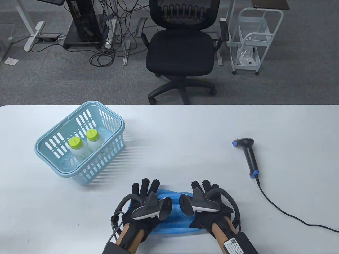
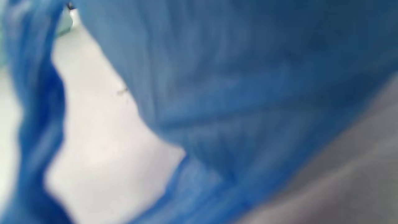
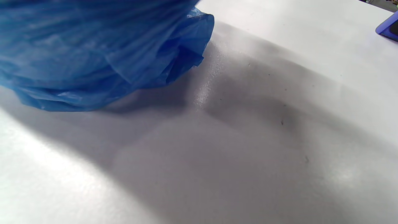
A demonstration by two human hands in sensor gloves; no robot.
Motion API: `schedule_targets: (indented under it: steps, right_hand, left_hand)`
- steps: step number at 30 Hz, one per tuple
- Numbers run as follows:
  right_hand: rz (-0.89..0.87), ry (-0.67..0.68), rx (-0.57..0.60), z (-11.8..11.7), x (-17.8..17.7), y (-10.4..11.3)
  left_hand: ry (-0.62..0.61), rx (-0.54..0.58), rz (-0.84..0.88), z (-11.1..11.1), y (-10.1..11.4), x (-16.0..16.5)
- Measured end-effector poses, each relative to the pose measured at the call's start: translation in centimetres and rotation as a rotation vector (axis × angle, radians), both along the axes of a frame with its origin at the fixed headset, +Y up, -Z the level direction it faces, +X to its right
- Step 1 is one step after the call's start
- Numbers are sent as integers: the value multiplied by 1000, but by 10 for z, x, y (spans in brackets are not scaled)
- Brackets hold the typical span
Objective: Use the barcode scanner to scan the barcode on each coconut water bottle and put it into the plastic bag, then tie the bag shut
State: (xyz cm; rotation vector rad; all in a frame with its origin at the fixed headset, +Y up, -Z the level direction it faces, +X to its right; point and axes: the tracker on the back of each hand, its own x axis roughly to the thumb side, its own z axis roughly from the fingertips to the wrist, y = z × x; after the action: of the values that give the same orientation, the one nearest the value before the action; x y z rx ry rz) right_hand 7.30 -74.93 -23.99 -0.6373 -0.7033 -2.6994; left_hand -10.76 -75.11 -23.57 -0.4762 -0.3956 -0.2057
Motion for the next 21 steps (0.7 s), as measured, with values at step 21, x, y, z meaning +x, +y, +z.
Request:
schedule_targets:
  steps: [21]
  right_hand:
    - [97, -168, -15, -20, 22, -4]
  left_hand:
    - [96, -125, -58, -13, -8, -38]
